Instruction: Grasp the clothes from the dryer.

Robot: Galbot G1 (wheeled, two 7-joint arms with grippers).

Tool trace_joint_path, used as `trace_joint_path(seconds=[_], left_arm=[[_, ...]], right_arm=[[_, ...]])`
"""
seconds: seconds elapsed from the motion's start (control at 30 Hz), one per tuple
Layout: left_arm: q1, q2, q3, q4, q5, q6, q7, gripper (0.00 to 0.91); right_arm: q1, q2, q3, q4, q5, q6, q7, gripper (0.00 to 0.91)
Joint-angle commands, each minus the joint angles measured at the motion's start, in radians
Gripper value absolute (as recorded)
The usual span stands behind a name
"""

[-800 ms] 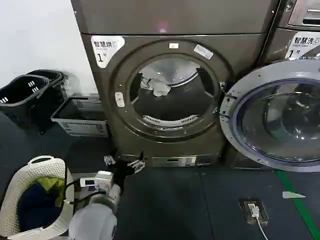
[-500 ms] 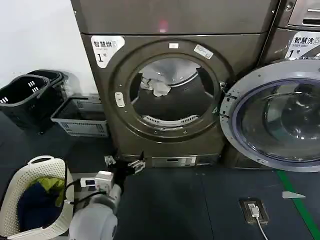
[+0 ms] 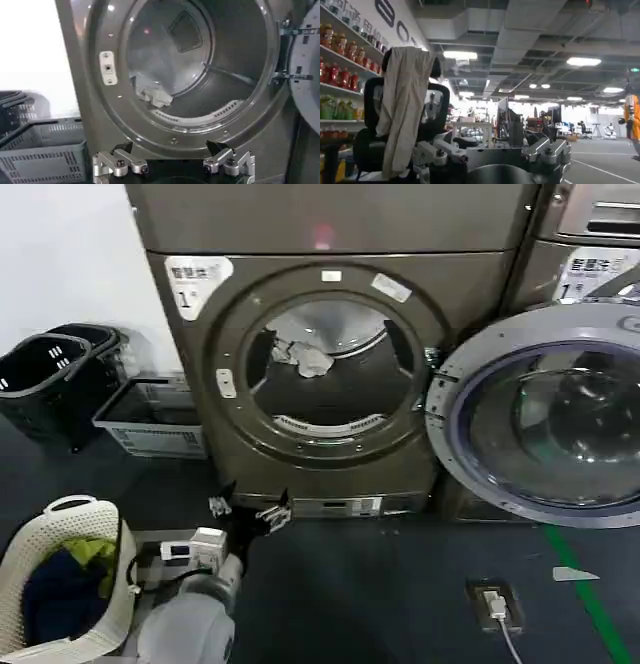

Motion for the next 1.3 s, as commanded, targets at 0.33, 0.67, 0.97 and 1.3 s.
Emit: trace_joint_path(seconds=[0.33,0.67,0.97,1.3], left_arm=[[-0.004,-0.004,0.0,0.008,-0.001,0.049,0.003,0.907],[0.001,-0.007,0.0,0.008,0.001,0.049,0.002,0.907],[0.0,-0.005,-0.007,0.006,-0.001,0.049,0.001,0.907],[-0.005,-0.011,-0.004,0.009,-0.002,0.049,0.001,0.907]], right_arm=[[0.0,0.0,0.002,-0.009,0.0,0.008,0.002,0.907],[0.0,-0.001,0.003,-0.015,0.0,0.011,0.001,0.907],[0.001,0.0,0.002,-0.014,0.0,0.011,0.001,0.907],[-0.009,-0.002,0.024,-0.031,0.003,0.03,0.008,0.907]])
